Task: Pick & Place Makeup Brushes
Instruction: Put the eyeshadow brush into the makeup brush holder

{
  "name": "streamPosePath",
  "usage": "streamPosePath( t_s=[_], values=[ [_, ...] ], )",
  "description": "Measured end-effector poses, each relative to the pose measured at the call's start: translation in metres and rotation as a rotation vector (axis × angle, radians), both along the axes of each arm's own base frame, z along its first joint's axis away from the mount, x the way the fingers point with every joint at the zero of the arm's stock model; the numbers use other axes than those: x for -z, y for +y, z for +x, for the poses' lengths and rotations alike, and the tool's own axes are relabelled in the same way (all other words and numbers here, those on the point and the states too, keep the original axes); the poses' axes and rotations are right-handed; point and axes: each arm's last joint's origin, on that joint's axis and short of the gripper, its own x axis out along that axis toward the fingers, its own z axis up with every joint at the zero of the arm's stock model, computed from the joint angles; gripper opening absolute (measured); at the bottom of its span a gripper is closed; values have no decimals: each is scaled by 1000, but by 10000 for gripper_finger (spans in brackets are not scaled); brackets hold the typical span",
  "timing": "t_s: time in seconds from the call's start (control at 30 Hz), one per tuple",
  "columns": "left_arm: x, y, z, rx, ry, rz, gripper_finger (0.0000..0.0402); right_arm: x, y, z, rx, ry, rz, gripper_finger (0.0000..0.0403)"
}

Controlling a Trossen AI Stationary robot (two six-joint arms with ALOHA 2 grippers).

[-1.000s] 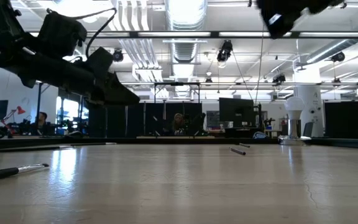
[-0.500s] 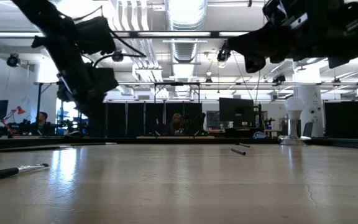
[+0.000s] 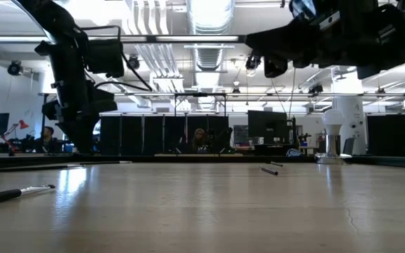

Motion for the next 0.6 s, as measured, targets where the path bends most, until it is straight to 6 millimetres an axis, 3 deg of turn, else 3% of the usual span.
streamPosePath(
  t_s=[0.27,0.6],
  values=[
    [11,11,-2,-13,11,-18,112,2,0,0,0,9,-1,8],
    [36,13,-15,-87,9,-12,85,2,0,0,1,7,-5,8]
  ],
)
